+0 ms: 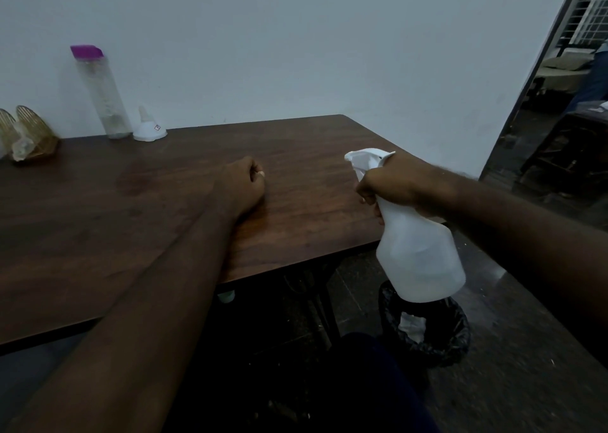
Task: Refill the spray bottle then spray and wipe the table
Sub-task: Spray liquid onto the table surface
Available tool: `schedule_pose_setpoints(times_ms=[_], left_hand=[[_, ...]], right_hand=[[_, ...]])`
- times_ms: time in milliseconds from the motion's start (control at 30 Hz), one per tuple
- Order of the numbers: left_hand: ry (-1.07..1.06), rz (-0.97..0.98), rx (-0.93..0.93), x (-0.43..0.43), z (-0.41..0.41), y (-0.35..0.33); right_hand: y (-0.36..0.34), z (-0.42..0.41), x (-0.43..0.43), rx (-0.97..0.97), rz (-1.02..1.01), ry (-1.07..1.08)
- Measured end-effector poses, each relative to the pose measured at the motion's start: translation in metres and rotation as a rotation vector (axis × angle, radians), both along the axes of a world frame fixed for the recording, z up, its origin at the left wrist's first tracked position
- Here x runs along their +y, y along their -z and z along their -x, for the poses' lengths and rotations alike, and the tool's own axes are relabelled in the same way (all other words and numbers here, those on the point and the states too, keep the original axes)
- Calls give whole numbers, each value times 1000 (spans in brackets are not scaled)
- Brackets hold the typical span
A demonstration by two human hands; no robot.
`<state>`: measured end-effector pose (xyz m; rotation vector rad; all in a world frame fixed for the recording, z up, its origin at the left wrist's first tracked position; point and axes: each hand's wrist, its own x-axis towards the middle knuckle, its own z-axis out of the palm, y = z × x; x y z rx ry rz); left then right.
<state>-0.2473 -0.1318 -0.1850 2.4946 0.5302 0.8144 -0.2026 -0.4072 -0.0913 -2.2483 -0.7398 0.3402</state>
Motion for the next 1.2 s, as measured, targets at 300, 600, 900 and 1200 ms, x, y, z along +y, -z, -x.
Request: schedule_pose_setpoints(times_ms=[300, 600, 900, 1200], left_hand=[[8, 3, -2, -1, 1, 0], [25, -2, 3, -4, 3, -3], [42, 86, -86, -12, 7, -4], [203, 85, -173, -21, 18, -9]], right_hand=[[5, -2, 1, 18, 35, 74], [-27, -2, 29, 47, -13, -56], [-54, -9, 87, 45, -341, -35], [-27, -11, 117, 66, -600, -179]])
